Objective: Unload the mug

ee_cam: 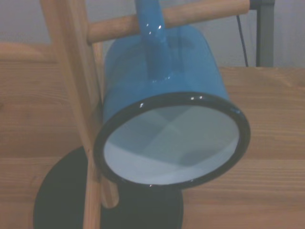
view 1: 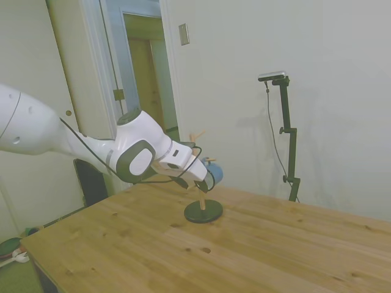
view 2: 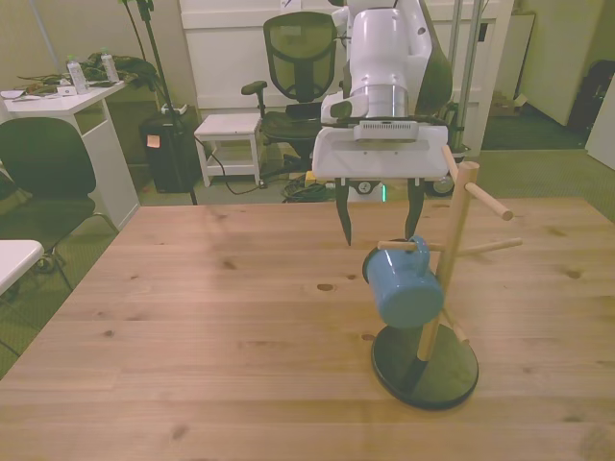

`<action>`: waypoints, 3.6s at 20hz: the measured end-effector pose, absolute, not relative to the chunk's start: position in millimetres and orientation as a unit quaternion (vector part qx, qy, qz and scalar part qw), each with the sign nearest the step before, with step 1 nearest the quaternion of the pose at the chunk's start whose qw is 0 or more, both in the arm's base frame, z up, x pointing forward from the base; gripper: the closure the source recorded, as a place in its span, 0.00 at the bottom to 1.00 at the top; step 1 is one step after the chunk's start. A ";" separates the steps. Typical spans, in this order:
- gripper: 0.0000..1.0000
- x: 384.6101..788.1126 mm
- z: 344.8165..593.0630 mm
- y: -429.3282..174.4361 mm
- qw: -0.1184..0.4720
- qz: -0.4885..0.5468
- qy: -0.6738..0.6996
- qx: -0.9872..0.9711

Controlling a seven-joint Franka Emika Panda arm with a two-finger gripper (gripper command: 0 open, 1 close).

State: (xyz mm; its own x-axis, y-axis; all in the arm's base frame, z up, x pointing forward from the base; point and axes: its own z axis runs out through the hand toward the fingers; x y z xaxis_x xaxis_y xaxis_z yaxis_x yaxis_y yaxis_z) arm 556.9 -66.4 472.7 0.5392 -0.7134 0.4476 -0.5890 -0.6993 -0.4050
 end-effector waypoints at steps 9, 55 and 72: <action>0.00 582.8 481.3 -82.5 0.120 -0.333 0.338 -0.872; 1.00 632.4 463.5 -112.3 0.174 -0.378 0.212 -0.884; 1.00 630.8 463.0 -118.7 0.173 -0.375 0.205 -0.887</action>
State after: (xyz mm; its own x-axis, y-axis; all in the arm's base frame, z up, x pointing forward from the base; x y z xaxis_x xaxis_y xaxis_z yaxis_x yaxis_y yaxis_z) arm 630.8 -118.7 463.0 0.6344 -0.4929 0.5954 -0.2336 -0.8565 -0.4602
